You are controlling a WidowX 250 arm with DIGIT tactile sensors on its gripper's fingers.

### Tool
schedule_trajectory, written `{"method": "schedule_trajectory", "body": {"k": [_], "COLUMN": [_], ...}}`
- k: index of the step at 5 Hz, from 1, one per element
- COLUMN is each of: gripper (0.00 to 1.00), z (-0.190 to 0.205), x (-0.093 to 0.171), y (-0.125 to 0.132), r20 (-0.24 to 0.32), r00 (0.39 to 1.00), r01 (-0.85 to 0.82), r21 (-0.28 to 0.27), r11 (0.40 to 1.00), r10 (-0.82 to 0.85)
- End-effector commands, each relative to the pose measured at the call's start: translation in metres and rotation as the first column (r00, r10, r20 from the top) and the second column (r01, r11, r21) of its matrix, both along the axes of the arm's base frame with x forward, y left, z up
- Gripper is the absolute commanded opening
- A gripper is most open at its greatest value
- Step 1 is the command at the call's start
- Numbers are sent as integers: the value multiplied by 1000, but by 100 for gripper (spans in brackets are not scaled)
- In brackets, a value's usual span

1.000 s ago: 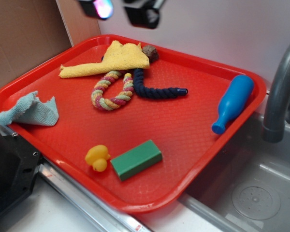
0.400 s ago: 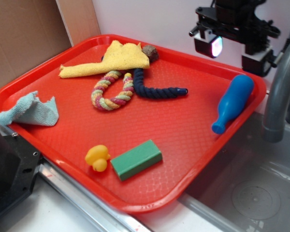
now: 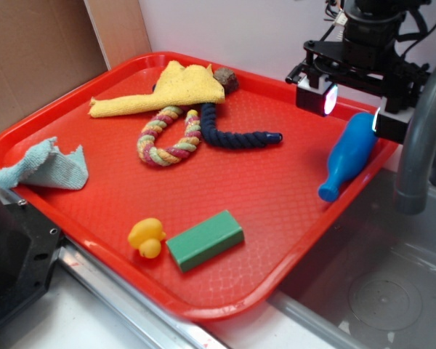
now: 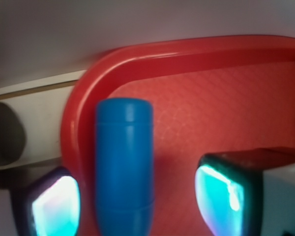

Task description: Grab the blue bottle.

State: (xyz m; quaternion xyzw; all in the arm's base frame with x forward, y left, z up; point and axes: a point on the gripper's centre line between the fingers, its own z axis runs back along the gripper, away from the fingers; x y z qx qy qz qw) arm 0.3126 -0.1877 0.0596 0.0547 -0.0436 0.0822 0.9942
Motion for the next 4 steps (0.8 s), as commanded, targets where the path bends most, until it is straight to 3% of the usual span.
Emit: {"method": "schedule_trajectory", "body": {"k": [1,2,3,4], "gripper": [100,100,68,0], "z": [-12,-24,-19,3], "x": [9,6,-10,-28], "y": [-2,16,36,57], "r20": [35,11,-5,-12], "r00": [994,997,999,997], "r01": [106,81,48,72], "r21": [-163,-223,-229,-251], "r11": [981,971,972,965], "r10": [-101,-80,-50,-78]}}
